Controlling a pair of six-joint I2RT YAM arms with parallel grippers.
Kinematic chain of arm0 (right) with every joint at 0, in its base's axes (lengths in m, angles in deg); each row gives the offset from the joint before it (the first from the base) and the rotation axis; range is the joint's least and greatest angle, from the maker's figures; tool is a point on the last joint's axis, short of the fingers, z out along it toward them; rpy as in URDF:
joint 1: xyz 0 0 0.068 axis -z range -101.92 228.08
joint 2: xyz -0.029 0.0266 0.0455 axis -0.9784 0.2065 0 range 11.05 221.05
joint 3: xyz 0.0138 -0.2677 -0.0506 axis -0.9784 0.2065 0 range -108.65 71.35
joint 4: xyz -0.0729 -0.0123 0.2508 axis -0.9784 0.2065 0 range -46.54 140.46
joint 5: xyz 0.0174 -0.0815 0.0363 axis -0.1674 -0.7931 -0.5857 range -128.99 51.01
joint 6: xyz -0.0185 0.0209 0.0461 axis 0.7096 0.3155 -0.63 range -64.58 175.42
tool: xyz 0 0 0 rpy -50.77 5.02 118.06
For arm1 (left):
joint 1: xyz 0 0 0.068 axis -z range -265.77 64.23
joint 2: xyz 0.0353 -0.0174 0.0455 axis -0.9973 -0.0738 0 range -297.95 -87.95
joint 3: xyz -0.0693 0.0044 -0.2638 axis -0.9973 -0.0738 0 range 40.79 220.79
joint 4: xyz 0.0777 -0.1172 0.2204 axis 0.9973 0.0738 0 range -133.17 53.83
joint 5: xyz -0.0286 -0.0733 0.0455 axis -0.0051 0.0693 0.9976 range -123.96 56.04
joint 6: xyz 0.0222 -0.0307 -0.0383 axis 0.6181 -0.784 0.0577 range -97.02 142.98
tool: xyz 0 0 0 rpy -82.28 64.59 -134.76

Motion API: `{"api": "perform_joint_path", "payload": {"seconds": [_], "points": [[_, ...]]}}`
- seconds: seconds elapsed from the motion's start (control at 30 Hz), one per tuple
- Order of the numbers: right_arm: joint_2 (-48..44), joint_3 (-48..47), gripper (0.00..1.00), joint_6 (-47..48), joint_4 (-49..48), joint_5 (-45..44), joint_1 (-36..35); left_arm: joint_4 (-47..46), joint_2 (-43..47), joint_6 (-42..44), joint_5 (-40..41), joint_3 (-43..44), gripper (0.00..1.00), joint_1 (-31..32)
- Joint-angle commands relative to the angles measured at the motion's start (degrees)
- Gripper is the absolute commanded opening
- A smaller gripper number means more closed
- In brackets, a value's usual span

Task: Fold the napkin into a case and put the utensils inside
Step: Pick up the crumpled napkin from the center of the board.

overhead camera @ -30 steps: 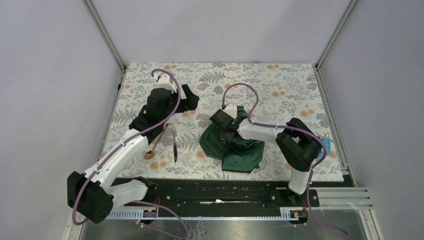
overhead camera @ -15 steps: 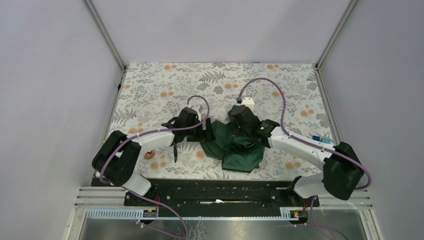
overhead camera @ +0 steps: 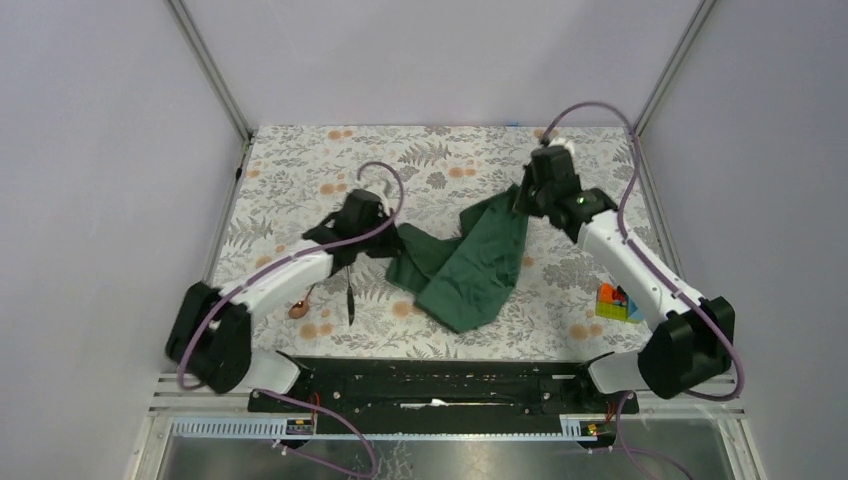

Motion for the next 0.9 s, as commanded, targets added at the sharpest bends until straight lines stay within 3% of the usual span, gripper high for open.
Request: {"api": "perform_joint_path", "payload": {"seconds": [0.0,0.2,0.4,0.53,0.7,0.8,0.87], "points": [[6.23,-11.45,0.0,6.19,11.19,-1.37,9.75,6.46,12.42,2.62,3.64,3.6,0.0,-3.64],[5.73,-18.0,0.0,10.11,13.78,-4.91,13.23,16.27,23.54,6.84,1.9,9.25,0.0,-3.93],[2.6,-25.57,0.0,13.06,14.55,-5.42,14.1,25.11,26.33,9.29,3.5,24.3,0.0,-3.98],[5.43,-31.8,0.0,14.94,15.23,-4.14,15.17,25.38,28.08,7.19,3.07,27.82,0.0,-3.93],[18.74,-45.45,0.04,19.62,25.0,3.12,15.29,24.71,26.48,0.29,-2.63,25.48,0.0,-3.94],[28.91,-53.19,0.04,23.87,26.75,4.93,15.45,19.56,27.1,-5.88,-5.55,18.85,0.0,-4.02],[37.83,-58.98,0.15,24.71,26.44,6.46,16.22,13.22,28.13,-11.9,-5.91,10.92,0.0,-4.08]]}}
